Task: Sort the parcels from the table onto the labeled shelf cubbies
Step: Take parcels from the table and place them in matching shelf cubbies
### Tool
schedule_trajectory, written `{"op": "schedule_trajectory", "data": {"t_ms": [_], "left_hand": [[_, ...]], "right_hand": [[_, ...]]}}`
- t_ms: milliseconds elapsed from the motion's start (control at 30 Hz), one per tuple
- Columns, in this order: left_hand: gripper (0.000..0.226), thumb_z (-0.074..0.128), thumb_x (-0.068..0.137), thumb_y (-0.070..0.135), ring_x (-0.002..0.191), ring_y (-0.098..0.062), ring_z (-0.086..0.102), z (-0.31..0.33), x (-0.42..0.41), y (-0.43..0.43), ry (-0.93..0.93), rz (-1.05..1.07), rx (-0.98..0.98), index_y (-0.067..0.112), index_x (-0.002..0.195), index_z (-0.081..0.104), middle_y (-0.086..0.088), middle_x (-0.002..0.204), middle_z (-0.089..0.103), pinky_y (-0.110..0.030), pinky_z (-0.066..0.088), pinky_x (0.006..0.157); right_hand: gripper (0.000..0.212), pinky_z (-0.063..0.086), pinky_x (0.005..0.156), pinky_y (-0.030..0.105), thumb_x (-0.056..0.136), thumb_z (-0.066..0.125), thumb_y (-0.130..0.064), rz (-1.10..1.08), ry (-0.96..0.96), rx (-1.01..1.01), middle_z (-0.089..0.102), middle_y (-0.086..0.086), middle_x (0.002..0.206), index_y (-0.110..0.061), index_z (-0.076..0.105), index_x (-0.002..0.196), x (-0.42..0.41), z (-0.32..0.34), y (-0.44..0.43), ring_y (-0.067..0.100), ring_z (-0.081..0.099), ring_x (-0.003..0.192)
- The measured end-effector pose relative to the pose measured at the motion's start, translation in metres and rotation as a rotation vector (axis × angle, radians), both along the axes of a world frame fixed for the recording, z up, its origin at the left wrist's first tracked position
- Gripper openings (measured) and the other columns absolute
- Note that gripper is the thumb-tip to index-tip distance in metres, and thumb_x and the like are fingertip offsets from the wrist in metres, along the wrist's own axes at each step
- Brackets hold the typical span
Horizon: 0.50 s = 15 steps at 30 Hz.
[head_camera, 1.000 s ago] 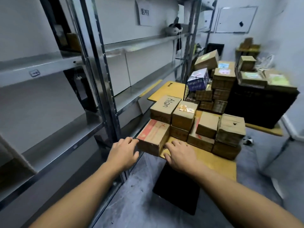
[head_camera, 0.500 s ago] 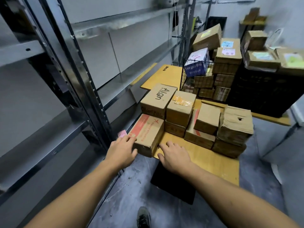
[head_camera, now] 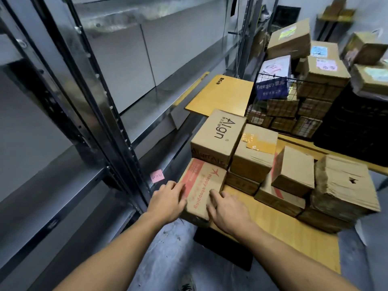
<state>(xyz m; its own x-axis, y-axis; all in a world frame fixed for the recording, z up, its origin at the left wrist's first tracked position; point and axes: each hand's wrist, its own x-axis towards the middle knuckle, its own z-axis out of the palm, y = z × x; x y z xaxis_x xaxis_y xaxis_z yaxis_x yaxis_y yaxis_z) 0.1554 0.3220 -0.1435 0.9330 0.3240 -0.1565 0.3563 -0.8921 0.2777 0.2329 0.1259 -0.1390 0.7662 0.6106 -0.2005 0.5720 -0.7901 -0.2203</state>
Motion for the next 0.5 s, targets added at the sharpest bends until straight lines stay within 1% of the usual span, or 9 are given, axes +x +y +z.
{"op": "schedule_trajectory", "data": {"t_ms": [100,167,233,333,400,500], "left_hand": [[0.057,0.043,0.091,0.05,0.123,-0.024,0.044,-0.017,-0.003,0.002,0.02,0.052,-0.123,0.034,0.144,0.031,0.001,0.14,0.039,-0.043,0.039,0.102],[0.059,0.047,0.091,0.05,0.125,-0.024,0.041,-0.025,-0.008,-0.001,-0.006,0.103,-0.235,0.036,0.145,0.029,0.001,0.142,0.038,-0.041,0.037,0.105],[0.06,0.052,0.09,0.047,0.125,-0.022,0.041,-0.029,-0.01,-0.002,-0.062,0.148,-0.302,0.036,0.146,0.032,0.001,0.142,0.041,-0.036,0.035,0.107],[0.059,0.057,0.089,0.042,0.125,-0.018,0.041,-0.027,-0.015,-0.009,-0.141,0.203,-0.325,0.031,0.144,0.039,0.003,0.138,0.044,-0.032,0.033,0.107],[0.057,0.059,0.088,0.042,0.124,-0.015,0.041,-0.022,-0.024,-0.017,-0.204,0.241,-0.338,0.03,0.142,0.043,0.008,0.132,0.045,-0.029,0.033,0.106],[0.053,0.062,0.088,0.041,0.117,-0.008,0.043,-0.009,-0.041,-0.032,-0.317,0.297,-0.355,0.031,0.138,0.048,0.013,0.124,0.041,-0.027,0.038,0.1]], "right_hand": [[0.041,0.051,0.088,0.044,0.1,0.037,-0.052,-0.058,0.12,0.057,0.056,0.009,0.125,-0.033,0.032,0.135,-0.002,-0.014,0.002,0.035,0.058,0.112],[0.046,0.049,0.09,0.042,0.099,0.038,-0.053,-0.115,0.213,0.117,0.054,0.008,0.128,-0.037,0.027,0.14,-0.003,-0.02,0.003,0.035,0.058,0.114],[0.051,0.047,0.093,0.039,0.099,0.04,-0.053,-0.165,0.282,0.188,0.051,0.008,0.132,-0.038,0.025,0.145,-0.004,-0.023,0.006,0.034,0.057,0.116],[0.049,0.044,0.097,0.036,0.1,0.047,-0.048,-0.187,0.35,0.325,0.051,0.012,0.133,-0.033,0.032,0.144,-0.004,-0.026,0.009,0.033,0.055,0.117],[0.047,0.04,0.098,0.031,0.1,0.05,-0.043,-0.194,0.389,0.397,0.052,0.015,0.133,-0.031,0.036,0.143,-0.005,-0.024,0.007,0.033,0.054,0.119],[0.052,0.035,0.098,0.027,0.098,0.056,-0.043,-0.183,0.419,0.47,0.051,0.012,0.137,-0.029,0.039,0.145,-0.006,-0.016,0.0,0.028,0.05,0.126]]}}
